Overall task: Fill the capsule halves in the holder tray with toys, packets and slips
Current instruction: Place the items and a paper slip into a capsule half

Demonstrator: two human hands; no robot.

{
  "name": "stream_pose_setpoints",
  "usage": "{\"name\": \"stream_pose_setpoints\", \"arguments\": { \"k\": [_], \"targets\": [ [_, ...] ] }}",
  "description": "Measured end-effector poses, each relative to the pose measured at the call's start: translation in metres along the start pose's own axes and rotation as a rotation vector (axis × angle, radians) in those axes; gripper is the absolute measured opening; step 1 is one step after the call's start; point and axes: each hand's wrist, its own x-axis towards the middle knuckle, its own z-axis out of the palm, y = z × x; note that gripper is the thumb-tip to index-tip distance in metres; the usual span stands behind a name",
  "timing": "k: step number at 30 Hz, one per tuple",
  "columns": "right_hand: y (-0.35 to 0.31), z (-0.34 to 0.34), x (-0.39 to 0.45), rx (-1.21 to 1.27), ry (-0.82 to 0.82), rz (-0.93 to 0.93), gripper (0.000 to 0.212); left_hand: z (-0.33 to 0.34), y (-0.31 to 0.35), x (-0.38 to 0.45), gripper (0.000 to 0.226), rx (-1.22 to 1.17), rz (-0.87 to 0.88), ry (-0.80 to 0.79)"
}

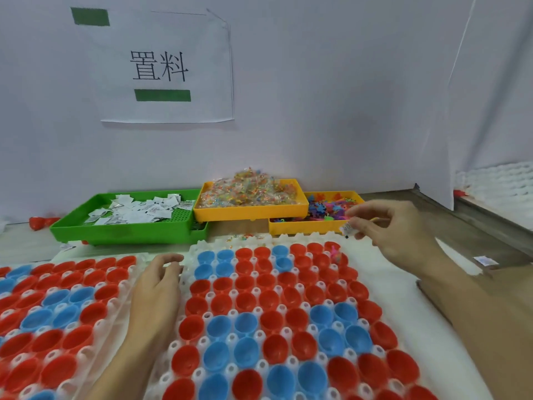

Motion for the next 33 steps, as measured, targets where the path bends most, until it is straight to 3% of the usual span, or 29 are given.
{"name": "stream_pose_setpoints", "arguments": {
  "k": [20,27,33],
  "targets": [
    [0.02,0.017,-0.012,-0.199,-0.22,-0.084,0.021,0.001,-0.004,0.007,0.025,-0.004,-0.019,0.007],
    [0.019,0.02,-0.013,-0.244,-0.204,-0.095,0.031,0.0,-0.004,0.006,0.026,0.007,-0.014,-0.012],
    [0.02,0.02,-0.012,-0.271,-0.148,-0.103,0.024,0.0,-0.003,0.005,0.025,0.039,-0.006,-0.006]
  ]
}}
